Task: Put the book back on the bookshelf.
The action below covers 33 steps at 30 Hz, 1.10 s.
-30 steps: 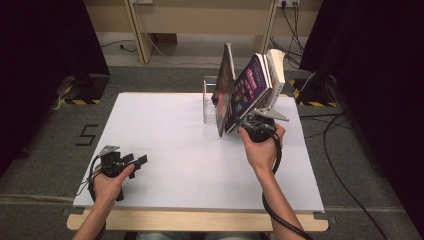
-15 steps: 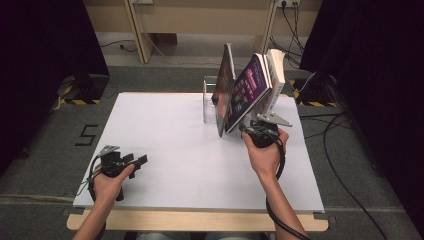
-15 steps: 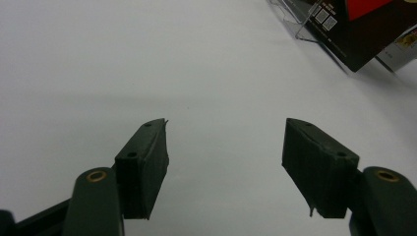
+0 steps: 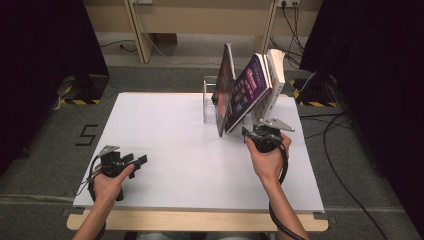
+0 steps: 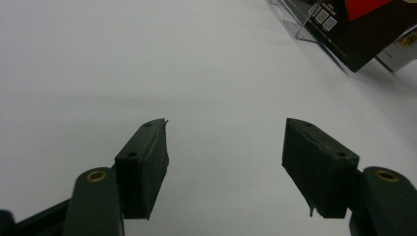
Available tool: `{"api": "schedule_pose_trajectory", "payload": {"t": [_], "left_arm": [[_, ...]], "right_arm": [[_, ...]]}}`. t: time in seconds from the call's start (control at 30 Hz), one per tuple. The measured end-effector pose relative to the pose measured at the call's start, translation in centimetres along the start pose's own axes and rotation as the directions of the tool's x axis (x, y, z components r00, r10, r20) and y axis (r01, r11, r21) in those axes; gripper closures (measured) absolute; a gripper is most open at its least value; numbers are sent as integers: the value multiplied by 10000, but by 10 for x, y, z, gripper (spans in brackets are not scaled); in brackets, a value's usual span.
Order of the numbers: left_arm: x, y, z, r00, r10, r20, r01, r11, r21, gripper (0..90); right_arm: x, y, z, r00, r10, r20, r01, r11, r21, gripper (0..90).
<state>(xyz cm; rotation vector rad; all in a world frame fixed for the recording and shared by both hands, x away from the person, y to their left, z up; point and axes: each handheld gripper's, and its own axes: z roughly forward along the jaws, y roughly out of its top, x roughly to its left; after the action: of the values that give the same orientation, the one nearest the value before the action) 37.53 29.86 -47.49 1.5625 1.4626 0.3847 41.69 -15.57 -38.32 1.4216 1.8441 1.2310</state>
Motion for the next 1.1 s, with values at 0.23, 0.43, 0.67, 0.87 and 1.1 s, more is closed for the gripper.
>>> {"api": "schedule_pose_trajectory", "payload": {"t": [0.23, 0.43, 0.67, 0.87, 1.1], "left_arm": [[1, 0, 0, 10000, -19, -13, 19, 10000, -13, 333], [1, 0, -1, 10000, -54, -33, 54, 10000, -24, 332], [1, -1, 0, 10000, -45, -31, 45, 10000, 14, 333], [1, -1, 0, 10000, -53, -33, 53, 10000, 5, 332], [1, -1, 0, 10000, -24, -41, 24, 10000, 8, 332]], "right_arm": [[-3, -6, -2, 10000, 37, 62, -37, 10000, 92, 547], [-6, -12, -4, 9999, 47, 103, -49, 9998, 172, 546], [-12, -21, -6, 9997, 107, 217, -113, 9995, 299, 540], [-16, -28, -7, 9994, 132, 334, -145, 9992, 385, 537], [-21, -37, -7, 9989, 166, 448, -190, 9983, 543, 533]]}}
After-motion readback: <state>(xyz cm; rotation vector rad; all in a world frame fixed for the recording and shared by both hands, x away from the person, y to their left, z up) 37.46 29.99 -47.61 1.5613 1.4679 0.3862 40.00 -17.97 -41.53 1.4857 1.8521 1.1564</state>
